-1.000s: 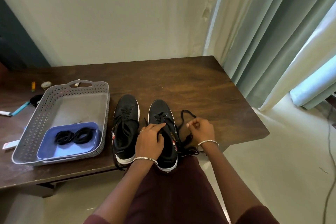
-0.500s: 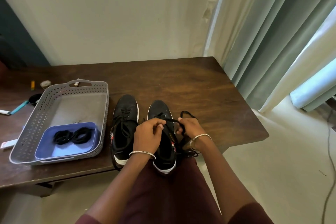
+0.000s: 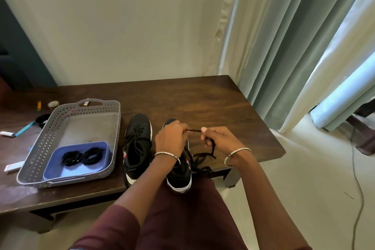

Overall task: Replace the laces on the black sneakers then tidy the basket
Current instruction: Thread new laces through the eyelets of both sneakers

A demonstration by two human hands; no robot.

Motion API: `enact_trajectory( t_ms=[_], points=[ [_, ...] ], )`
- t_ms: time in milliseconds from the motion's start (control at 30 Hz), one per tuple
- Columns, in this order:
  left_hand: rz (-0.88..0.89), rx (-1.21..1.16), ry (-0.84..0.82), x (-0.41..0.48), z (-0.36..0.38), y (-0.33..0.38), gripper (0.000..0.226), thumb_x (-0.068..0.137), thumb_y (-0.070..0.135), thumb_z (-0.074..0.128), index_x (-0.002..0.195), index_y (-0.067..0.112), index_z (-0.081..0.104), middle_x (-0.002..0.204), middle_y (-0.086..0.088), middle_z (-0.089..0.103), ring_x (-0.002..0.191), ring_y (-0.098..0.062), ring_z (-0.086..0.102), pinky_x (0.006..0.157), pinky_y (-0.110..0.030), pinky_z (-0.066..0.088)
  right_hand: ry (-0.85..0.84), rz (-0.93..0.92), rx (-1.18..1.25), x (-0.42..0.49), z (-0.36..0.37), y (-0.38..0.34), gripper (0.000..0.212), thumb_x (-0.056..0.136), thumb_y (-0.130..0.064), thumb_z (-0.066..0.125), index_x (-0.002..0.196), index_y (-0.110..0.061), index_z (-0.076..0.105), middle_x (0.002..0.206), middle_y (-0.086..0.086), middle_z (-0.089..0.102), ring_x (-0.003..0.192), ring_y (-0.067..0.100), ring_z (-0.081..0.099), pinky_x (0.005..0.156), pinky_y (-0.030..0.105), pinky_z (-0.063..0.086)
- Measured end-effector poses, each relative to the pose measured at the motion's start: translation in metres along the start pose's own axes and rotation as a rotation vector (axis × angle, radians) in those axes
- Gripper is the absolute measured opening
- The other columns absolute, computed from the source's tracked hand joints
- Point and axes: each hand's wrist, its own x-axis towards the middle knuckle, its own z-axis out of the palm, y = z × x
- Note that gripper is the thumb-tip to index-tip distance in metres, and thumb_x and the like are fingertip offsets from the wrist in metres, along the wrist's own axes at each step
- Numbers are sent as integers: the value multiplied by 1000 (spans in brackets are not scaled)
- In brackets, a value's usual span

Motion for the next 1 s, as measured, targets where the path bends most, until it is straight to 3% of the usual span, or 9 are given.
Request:
enact_trajectory(
  t_ms=[200, 300, 433, 567, 667, 800, 900, 1000],
  points=[
    [-350, -35, 100, 12, -14, -30, 15, 93, 38, 63, 96, 29, 75, 93, -5, 73, 89, -31, 69, 68, -35, 52, 145, -22, 153, -25, -42, -5, 34, 100, -31, 57, 72, -13, 66, 54, -2, 42, 59, 12, 50, 69, 21, 48],
    [-428, -79, 68, 14, -20, -46, 13, 93, 31, 65, 96, 28, 77, 96, -8, 74, 91, -33, 68, 72, -38, 55, 215, -63, 206, -34, -52, -10, 34, 100, -30, 58, 72, -13, 69, 55, -3, 42, 55, 7, 45, 66, 22, 49],
    [-287, -128, -55, 12, -23, -45, 24, 90, 18, 67, 112, 28, 71, 104, -1, 72, 102, -26, 66, 86, -38, 56, 195, -82, 215, -37, -37, -19, 34, 100, -29, 57, 74, -12, 70, 54, -5, 42, 51, 8, 42, 60, 25, 47],
    [98, -230, -99, -3, -33, -19, 50, 83, 29, 76, 128, 43, 59, 122, 4, 60, 116, -19, 54, 100, -41, 46, 98, -64, 155, -44, -2, -30, 34, 102, -30, 54, 78, -9, 68, 54, -4, 41, 48, 9, 38, 53, 24, 39],
    [253, -222, -66, -17, -41, 1, 31, 87, 31, 71, 117, 40, 67, 117, 9, 62, 111, -20, 54, 95, -44, 45, -4, -80, 164, -54, 22, -38, 35, 103, -28, 51, 78, -7, 65, 54, -3, 39, 46, 11, 36, 50, 25, 33],
    [151, -231, 81, -27, -56, -4, 16, 92, 26, 66, 101, 34, 76, 98, 7, 64, 97, -20, 57, 86, -41, 48, -48, -64, 197, -65, 30, -39, 36, 104, -30, 50, 77, -10, 64, 55, -3, 38, 45, 10, 35, 49, 23, 33],
    [-1, -213, 160, -24, -70, -21, 17, 93, 26, 66, 103, 33, 77, 91, 5, 59, 91, -20, 59, 82, -37, 49, -57, -46, 240, -72, 21, -31, 33, 103, -31, 50, 82, -10, 64, 55, -4, 38, 44, 8, 34, 46, 20, 31],
    [-89, -104, 197, -17, -80, -31, 17, 95, 30, 63, 106, 34, 75, 94, 6, 68, 90, -21, 63, 83, -41, 53, -61, -44, 294, -79, 10, -20, 30, 103, -31, 50, 88, -10, 63, 56, -5, 37, 46, 7, 33, 48, 21, 28]
  ],
)
